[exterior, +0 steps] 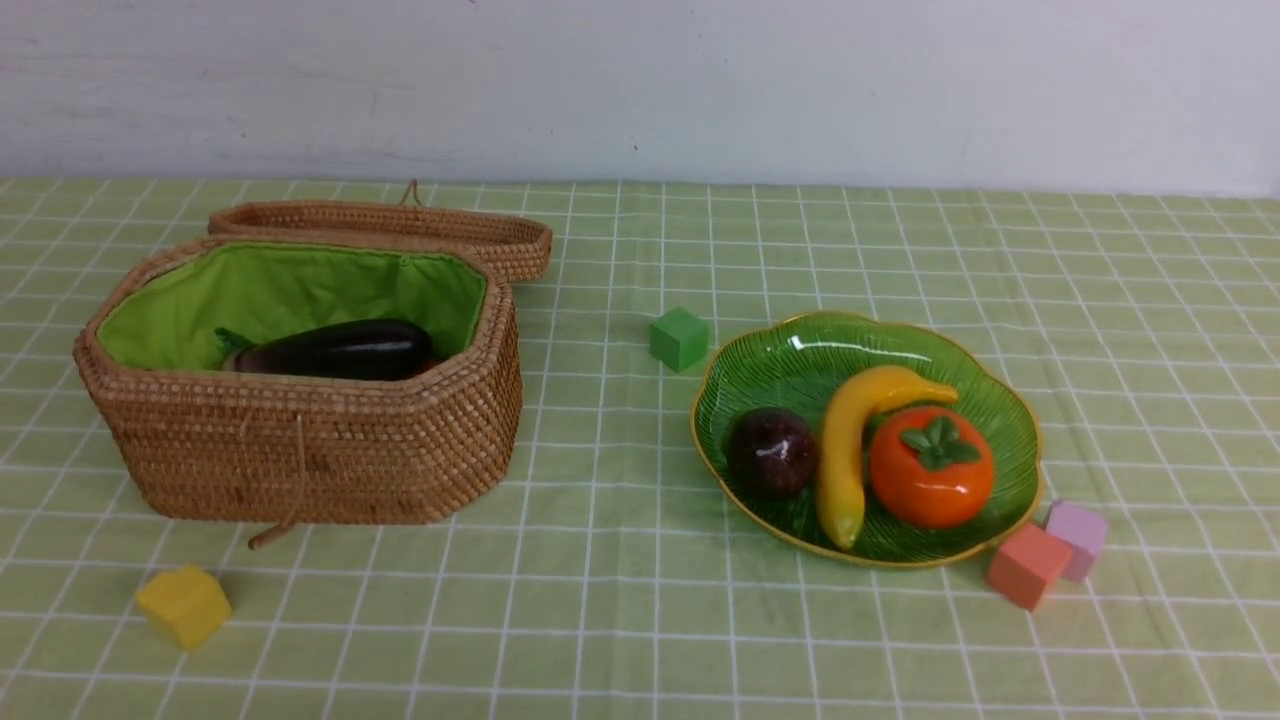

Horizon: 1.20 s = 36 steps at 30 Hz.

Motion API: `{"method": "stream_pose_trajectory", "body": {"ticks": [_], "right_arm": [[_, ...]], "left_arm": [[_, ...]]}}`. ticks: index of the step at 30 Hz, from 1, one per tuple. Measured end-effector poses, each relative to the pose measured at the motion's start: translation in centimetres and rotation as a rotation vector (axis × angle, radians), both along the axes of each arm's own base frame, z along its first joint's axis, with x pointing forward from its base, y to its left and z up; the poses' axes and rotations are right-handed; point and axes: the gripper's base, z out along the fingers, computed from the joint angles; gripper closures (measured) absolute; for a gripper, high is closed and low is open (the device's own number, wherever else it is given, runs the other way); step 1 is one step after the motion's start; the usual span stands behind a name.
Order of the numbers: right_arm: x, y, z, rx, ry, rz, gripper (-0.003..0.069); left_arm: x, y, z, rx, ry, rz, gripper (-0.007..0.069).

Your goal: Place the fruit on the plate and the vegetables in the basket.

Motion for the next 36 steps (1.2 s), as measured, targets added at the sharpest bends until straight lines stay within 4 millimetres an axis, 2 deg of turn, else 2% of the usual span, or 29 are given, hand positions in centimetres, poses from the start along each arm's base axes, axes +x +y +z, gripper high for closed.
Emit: {"method": "stream_pose_trajectory", "body": {"ticks": [2, 3, 8, 10, 36], "right_arm": [[0.1, -0.2, -2.2, -0.041, -0.089, -0.026, 0.0677], [0.3, -0.2, -4.0, -0.05, -0.099, -0.035, 0.0677], [0.4, -0.3, -10.2, -0.059, -0.118, -0.052, 0.0677], [0.4, -0.4, -11.3, -0.061, -0.099, -0.053, 0.0677], [0.5, -0.4, -11.3, -0.072, -0.119, -0.055, 0.0666]], "left_arm": [[0.0, 0.0, 0.0, 0.0, 0.0, 0.0, 0.0638], [0.0, 0.0, 0.0, 0.0, 0.0, 0.0, 0.0638], [0.0, 0.0, 0.0, 0.0, 0.0, 0.0, 0.0638], [0.0, 0.0, 0.0, 0.0, 0.0, 0.0, 0.0638], [0.0, 0.0, 0.0, 0.0, 0.0, 0.0, 0.0627]]}}
